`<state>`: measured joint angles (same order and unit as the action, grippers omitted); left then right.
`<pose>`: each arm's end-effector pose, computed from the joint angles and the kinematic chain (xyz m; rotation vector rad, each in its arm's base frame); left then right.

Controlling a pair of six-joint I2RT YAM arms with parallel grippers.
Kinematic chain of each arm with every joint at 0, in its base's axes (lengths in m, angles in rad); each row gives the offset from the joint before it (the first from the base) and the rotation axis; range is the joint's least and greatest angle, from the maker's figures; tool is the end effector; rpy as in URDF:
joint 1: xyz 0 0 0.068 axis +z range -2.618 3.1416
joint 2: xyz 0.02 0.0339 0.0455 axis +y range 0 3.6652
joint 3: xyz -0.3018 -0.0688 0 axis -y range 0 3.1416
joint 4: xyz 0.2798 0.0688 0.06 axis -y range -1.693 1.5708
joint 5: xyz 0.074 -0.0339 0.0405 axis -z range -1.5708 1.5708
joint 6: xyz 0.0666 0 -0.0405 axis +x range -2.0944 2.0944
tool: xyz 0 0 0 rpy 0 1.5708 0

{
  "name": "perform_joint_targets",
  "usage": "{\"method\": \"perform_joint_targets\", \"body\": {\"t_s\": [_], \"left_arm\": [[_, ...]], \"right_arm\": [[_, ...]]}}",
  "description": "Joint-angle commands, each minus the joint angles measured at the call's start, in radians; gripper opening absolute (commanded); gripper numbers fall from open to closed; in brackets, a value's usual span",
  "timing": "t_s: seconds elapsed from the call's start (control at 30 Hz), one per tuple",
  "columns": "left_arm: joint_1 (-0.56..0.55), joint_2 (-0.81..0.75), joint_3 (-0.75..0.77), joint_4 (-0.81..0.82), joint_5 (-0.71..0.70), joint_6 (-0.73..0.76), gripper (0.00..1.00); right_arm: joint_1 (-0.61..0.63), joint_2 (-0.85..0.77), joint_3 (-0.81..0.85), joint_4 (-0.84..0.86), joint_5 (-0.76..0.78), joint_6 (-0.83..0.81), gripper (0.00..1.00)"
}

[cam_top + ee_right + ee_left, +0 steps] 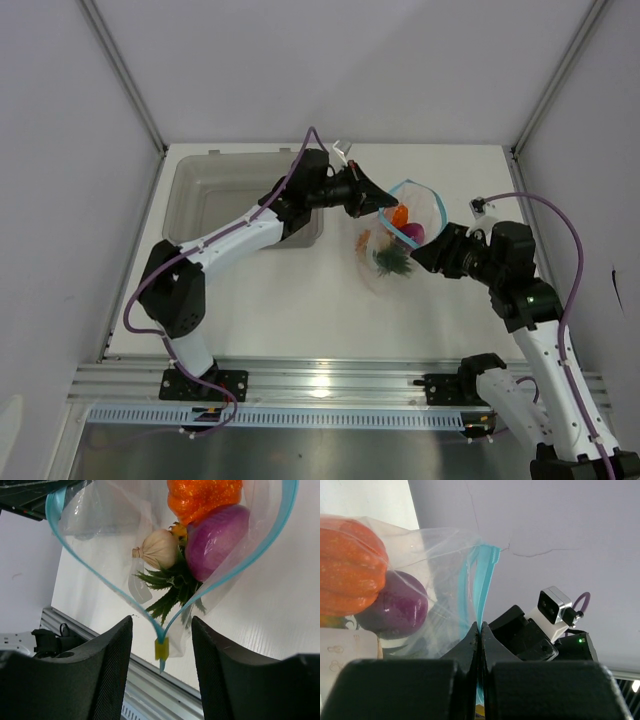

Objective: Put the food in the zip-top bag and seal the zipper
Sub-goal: Adjust the zipper food storage bag at the center of the board.

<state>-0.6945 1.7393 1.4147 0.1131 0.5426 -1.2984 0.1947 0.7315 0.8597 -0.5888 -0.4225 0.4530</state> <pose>0.3492 -0.3356 0.3511 -0.1778 2.1945 -1.7819 0.1771 0.0628 0.3505 -0.0064 2.0898 0.8300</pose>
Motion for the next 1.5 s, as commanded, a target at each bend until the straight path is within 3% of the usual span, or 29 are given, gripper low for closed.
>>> {"method": "perform_joint_targets", "body": {"t_s": [0.0, 0.2, 0.27, 0.43, 0.63, 0.77, 0.87, 1.03, 1.13, 1.3, 1.4, 1.47], "left_arm": [[-0.007, 0.009, 0.029, 0.074, 0.020, -0.035, 0.00], [-0.008, 0.009, 0.026, 0.066, 0.022, -0.026, 0.01], [-0.007, 0.009, 0.029, 0.063, 0.025, -0.019, 0.01], [0.000, 0.011, 0.032, 0.050, 0.023, 0.025, 0.00], [0.019, 0.000, 0.069, -0.045, -0.041, 0.137, 0.01], [0.016, -0.064, 0.035, -0.078, -0.147, 0.206, 0.01], [0.018, -0.081, -0.049, -0.030, -0.153, 0.215, 0.01], [0.039, 0.028, -0.078, 0.034, -0.017, 0.197, 0.01], [0.041, -0.023, -0.120, 0.063, -0.032, 0.208, 0.01], [0.043, -0.136, -0.100, -0.026, -0.116, 0.316, 0.01], [0.044, -0.127, -0.041, -0.090, -0.136, 0.378, 0.01], [0.046, -0.093, -0.010, -0.115, -0.106, 0.425, 0.08]], "right_arm": [[0.012, 0.031, 0.013, 0.079, 0.037, -0.023, 0.53], [0.051, 0.091, 0.055, 0.093, 0.083, -0.031, 0.37], [0.064, 0.104, 0.076, 0.063, 0.122, -0.050, 0.21], [0.068, 0.169, 0.182, -0.035, 0.140, -0.094, 0.00], [0.072, 0.284, 0.352, -0.192, 0.042, -0.146, 0.00], [0.086, 0.307, 0.446, -0.206, -0.002, -0.169, 0.00], [0.086, 0.302, 0.440, -0.191, 0.016, -0.177, 0.00], [0.068, 0.353, 0.403, -0.192, 0.112, -0.189, 0.00], [0.068, 0.321, 0.461, -0.189, 0.139, -0.186, 0.00], [0.072, 0.299, 0.605, -0.252, 0.071, -0.229, 0.00], [0.075, 0.273, 0.547, -0.235, -0.007, -0.272, 0.00], [0.075, 0.287, 0.500, -0.246, -0.027, -0.293, 0.00]]}}
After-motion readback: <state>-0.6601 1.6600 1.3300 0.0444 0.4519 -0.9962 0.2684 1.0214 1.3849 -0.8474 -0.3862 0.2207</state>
